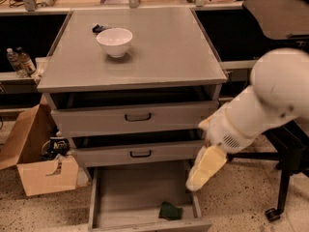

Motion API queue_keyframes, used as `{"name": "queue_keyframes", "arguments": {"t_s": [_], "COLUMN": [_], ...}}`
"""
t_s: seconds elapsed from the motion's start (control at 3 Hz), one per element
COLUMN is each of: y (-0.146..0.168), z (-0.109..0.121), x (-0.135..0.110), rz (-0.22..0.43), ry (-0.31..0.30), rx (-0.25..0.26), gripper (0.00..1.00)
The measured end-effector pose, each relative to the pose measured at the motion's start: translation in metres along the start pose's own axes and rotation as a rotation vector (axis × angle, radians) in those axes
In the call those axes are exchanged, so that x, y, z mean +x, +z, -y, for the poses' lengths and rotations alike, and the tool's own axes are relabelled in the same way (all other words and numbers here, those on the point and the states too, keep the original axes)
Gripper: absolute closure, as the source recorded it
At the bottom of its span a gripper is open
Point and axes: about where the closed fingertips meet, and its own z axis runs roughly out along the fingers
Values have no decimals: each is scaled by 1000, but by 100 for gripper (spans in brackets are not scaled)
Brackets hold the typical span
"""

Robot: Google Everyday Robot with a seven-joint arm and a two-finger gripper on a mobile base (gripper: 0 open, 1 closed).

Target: Pick sponge from bottom drawer and place on counter

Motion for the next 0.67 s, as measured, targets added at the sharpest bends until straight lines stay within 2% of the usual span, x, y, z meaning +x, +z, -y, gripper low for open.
{"name": "queue_keyframes", "arguments": {"t_s": [0.33,0.67], "y": [81,113], "z": [-16,-20], "x": [11,21], "rz": [47,56], "ry": [72,99], "rx": [-57,-56], "gripper": [0,0]}}
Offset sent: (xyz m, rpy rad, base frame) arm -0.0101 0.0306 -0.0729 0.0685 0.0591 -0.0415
